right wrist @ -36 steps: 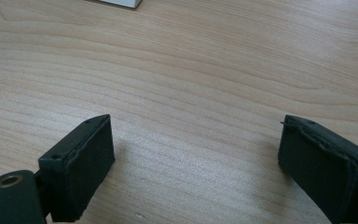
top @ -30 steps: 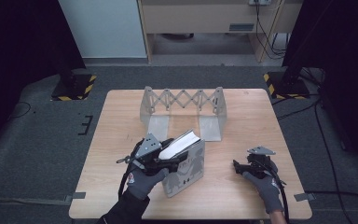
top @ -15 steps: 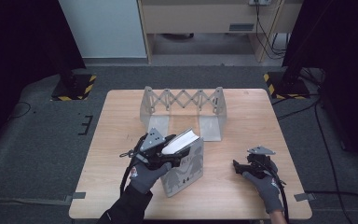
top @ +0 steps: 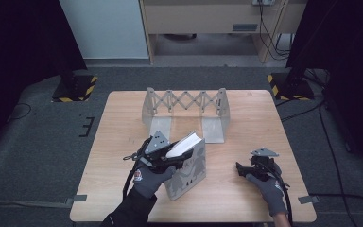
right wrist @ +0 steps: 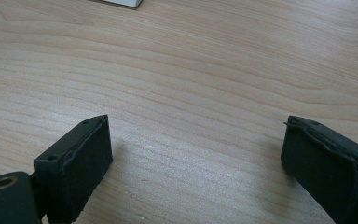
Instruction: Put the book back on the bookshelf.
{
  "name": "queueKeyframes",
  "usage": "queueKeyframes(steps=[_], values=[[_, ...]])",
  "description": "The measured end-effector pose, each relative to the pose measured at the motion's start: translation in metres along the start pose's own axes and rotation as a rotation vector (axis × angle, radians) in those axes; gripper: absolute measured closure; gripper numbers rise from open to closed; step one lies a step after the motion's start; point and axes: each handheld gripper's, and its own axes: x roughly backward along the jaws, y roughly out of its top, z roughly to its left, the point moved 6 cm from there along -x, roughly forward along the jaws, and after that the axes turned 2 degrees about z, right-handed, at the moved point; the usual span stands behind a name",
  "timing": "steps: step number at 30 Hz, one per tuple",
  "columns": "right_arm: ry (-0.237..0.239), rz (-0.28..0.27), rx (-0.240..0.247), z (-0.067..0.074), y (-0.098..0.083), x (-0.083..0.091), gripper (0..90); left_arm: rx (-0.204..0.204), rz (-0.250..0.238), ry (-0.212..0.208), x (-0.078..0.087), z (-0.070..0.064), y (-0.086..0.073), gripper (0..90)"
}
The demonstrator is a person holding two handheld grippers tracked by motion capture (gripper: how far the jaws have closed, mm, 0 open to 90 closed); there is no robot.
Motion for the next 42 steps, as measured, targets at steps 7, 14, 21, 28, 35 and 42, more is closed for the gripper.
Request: queueKeyframes(steps=[7,14,21,28,35,42], values=[[-0.003,0.001,0.003,0.000,0.000,0.000,8.4,-0.029,-0.032,0.014,0.000,-0.003,-0.001,39.4],[-0.003,0.001,0.001,0.000,0.000,-0.001,8.2,-0.047,0.004,0.013,0.000,-0.008,-0.001,47.1],[-0.001,0.000,0.002,0.000,0.001,-0.001,8.0,-0.039,-0.002,0.035,0.000,-0.008,0.000,51.2],[-0.001,-0.001,0.001,0.000,0.001,-0.001,7.9,0.003,-0.016,0.057,0.006,0.003,0.003,51.8],[-0.002,-0.002,0.000,0.000,0.001,-0.001,7.7,0.045,-0.077,0.141,0.035,0.034,0.015,51.7],[0.000,0.000,0.002,0.000,0.001,-0.001,7.7,0.076,-0.101,0.278,0.050,0.076,0.025,51.8]])
